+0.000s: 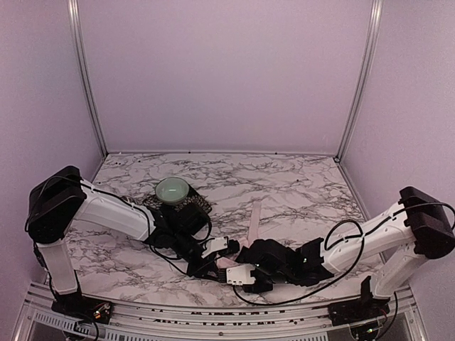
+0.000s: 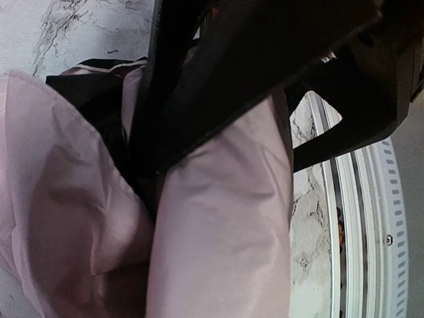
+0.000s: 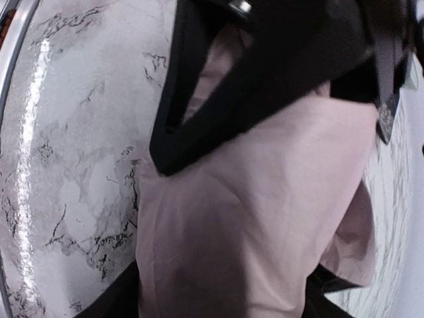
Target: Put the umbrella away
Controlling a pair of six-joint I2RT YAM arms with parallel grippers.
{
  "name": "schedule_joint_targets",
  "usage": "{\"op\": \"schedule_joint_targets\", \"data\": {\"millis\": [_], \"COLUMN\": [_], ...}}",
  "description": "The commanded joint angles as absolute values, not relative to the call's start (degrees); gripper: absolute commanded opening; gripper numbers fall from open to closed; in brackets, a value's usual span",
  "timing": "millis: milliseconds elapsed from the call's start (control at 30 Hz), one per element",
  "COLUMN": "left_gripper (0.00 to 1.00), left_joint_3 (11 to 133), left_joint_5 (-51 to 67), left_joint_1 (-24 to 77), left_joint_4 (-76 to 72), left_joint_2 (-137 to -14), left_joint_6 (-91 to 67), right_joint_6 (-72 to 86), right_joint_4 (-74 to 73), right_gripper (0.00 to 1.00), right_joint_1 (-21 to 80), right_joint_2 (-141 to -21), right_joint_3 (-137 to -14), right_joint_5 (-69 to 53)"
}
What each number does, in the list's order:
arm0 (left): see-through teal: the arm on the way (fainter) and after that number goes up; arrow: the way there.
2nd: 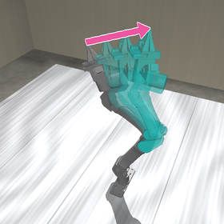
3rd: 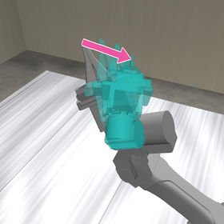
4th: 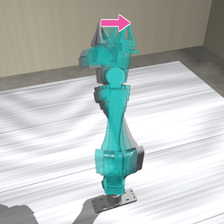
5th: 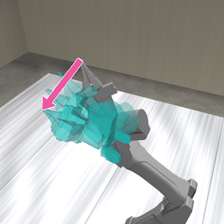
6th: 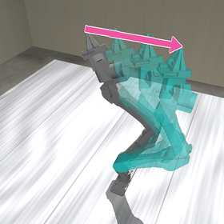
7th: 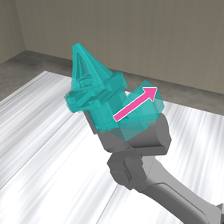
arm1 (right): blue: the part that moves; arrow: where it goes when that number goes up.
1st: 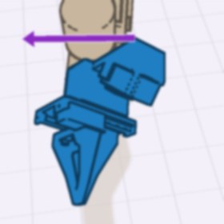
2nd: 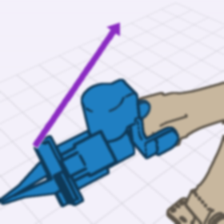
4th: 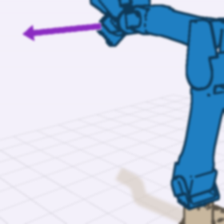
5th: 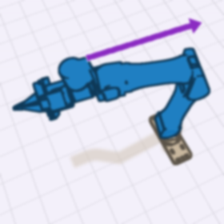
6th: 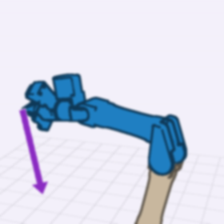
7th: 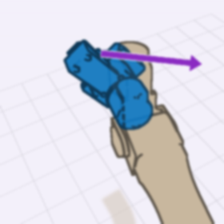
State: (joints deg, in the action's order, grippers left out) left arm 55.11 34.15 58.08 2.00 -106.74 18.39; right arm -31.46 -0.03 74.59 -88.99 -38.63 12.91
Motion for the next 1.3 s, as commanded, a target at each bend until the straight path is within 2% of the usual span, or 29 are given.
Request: {"op": "schedule_joint_targets", "data": {"millis": [0,100,133,200,267,400,467,567,667,700,833,933,1033,1100,1267], "left_gripper": [0.0,0.0,0.05,0.3,0.48,0.7,0.76,0.77,0.71,0.68,0.41,0.36,0.37,0.42,0.69], "left_joint_3": [52.82,52.69,52.54,51.61,49.27,40.63,34.13,25.12,17.5,16.18,12.34,12.97,15.81,18.09,23.64], "left_joint_5": [34.74,35.73,35.66,33.8,31.03,27.2,24.92,20.87,17.58,16.07,7.56,2.61,-2.6,-6.0,-8.21], "left_joint_1": [58.19,57.84,57.58,56.82,55.48,53.98,53.92,54.05,55.07,56.0,64.19,69.73,75.04,78.21,81.17], "left_joint_4": [15.54,15.48,15.4,13.3,8.19,-7.43,-17.89,-32.46,-37.85,-37.88,-36.7,-32.76,-28.25,-26.18,-25.58], "left_joint_2": [-111.01,-110.4,-109.9,-108.09,-104.81,-92.54,-85.64,-75.92,-67.7,-65.39,-58.28,-56.6,-59.45,-62.81,-73.35], "left_joint_6": [17.02,17.96,18.43,17.7,15.86,13.52,13.27,13.83,16.82,18.63,26.84,31.29,35.97,39.01,43.59], "right_joint_6": [-30.42,-30.5,-30.43,-30.14,-29.91,-28.48,-27.56,-26.57,-25.74,-25.67,-25.93,-25.38,-25.06,-24.16,-23.7], "right_joint_4": [-3.71,-5.61,-6.06,-7.02,-8.33,-12.58,-14.64,-18.19,-23.83,-25.88,-33.08,-37.4,-39.87,-40.64,-41.23], "right_gripper": [0.45,0.34,0.3,0.22,0.17,0.12,0.11,0.09,0.09,0.09,0.08,0.08,0.08,0.08,0.08], "right_joint_1": [75.13,75.19,75.14,75.18,75.15,74.75,74.18,72.1,69.74,69.14,67.25,65.75,64.05,62.9,61.16], "right_joint_2": [-93.03,-94.15,-94.21,-94.14,-94.13,-94.97,-95.17,-95.74,-97.91,-98.85,-102.93,-105.21,-107.41,-108.87,-111.7], "right_joint_3": [-42.45,-43.46,-43.64,-43.89,-44.14,-45.72,-46.55,-48.28,-51.26,-52.26,-55.51,-57.83,-59.67,-60.71,-62.59], "right_joint_5": [14.11,13.99,13.87,13.61,12.9,9.61,6.55,-0.43,-7.21,-9.25,-15.21,-20.47,-26.9,-28.95,-32.79]}}
